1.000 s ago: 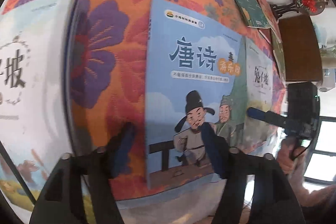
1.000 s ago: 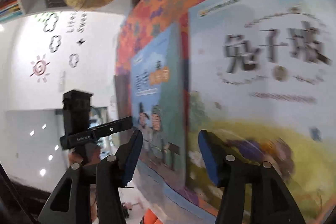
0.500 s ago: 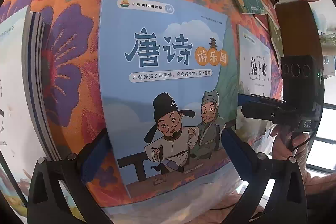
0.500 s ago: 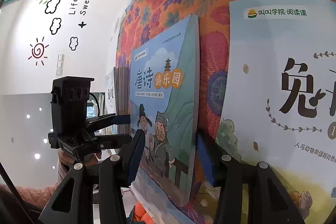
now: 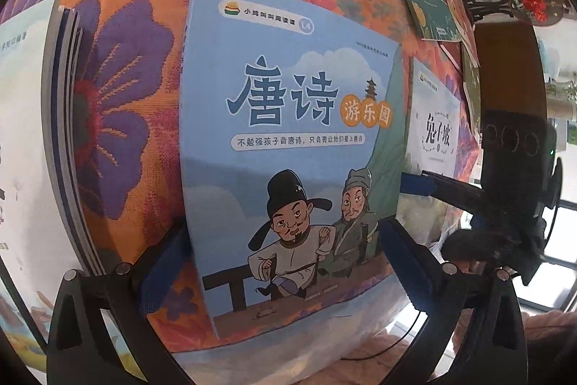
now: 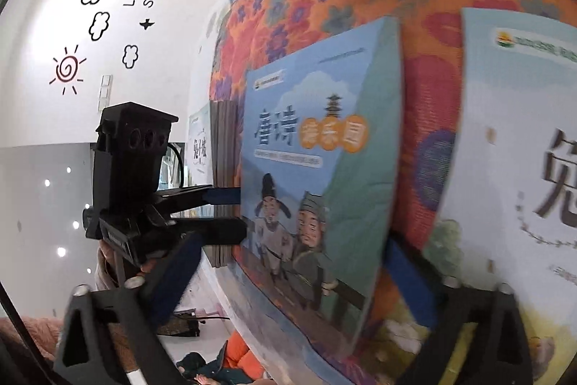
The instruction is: Organize books
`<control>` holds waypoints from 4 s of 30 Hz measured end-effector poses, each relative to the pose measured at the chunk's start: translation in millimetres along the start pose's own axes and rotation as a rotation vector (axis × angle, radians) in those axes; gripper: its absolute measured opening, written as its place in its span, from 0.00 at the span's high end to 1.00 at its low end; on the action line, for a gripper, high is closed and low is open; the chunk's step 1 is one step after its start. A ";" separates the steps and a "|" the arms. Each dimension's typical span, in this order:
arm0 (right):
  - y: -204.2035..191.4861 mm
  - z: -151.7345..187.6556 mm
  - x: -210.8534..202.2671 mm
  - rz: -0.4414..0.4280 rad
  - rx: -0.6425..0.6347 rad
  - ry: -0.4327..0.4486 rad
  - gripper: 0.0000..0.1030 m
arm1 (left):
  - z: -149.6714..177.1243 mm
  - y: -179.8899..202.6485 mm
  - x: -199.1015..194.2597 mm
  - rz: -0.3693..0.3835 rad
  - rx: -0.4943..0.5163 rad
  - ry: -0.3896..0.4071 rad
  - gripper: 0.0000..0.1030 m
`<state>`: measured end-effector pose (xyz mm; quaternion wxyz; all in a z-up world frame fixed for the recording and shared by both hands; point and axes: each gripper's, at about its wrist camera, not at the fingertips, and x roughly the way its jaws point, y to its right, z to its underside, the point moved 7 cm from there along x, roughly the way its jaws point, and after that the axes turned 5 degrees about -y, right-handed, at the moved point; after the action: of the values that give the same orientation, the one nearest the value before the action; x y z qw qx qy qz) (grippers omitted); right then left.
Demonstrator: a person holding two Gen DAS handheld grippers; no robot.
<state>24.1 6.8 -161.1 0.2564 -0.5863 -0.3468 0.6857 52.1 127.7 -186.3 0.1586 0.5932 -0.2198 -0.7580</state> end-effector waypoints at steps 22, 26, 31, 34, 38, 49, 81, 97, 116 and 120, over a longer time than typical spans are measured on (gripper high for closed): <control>50.0 -4.8 -21.5 -0.083 0.022 0.076 0.92 | 8.9 -28.9 -18.4 -0.103 -0.018 0.154 0.77; 45.5 -13.2 -10.8 -0.142 0.023 0.029 0.94 | 5.8 -38.6 -20.6 -0.025 -0.063 0.142 0.80; 40.1 -14.5 -5.4 -0.102 0.049 0.061 0.93 | 5.1 -37.3 -24.3 0.011 -0.090 0.188 0.81; 42.0 -10.8 -12.6 -0.078 0.059 0.094 0.93 | 2.8 -42.5 -29.9 0.069 -0.110 0.216 0.83; 30.7 -5.4 -19.6 -0.062 0.038 0.118 0.94 | 6.1 -29.3 -39.7 0.049 -0.054 0.233 0.84; -14.4 0.9 -24.5 -0.012 -0.020 0.132 0.93 | 28.2 -13.9 -69.7 -0.010 0.011 0.275 0.84; -139.6 -45.1 152.3 -0.033 -0.101 -0.029 0.92 | 89.1 -197.0 -165.4 -0.115 -0.252 0.493 0.84; -111.9 -38.7 133.1 0.060 -0.111 0.014 0.80 | 99.4 -201.7 -160.0 -0.237 -0.263 0.477 0.81; -71.2 -20.4 -37.4 -0.014 -0.151 0.570 0.49 | 60.8 -45.7 -126.3 -0.289 -0.030 0.451 0.75; -59.6 -14.5 -56.0 -0.126 -0.089 0.623 0.49 | 43.2 -1.5 -93.4 -0.287 0.033 0.410 0.75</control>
<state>45.2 4.3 -80.7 0.3664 -0.7561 -0.3167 0.4402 33.2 182.1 -101.0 0.0810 0.7624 -0.1090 -0.6328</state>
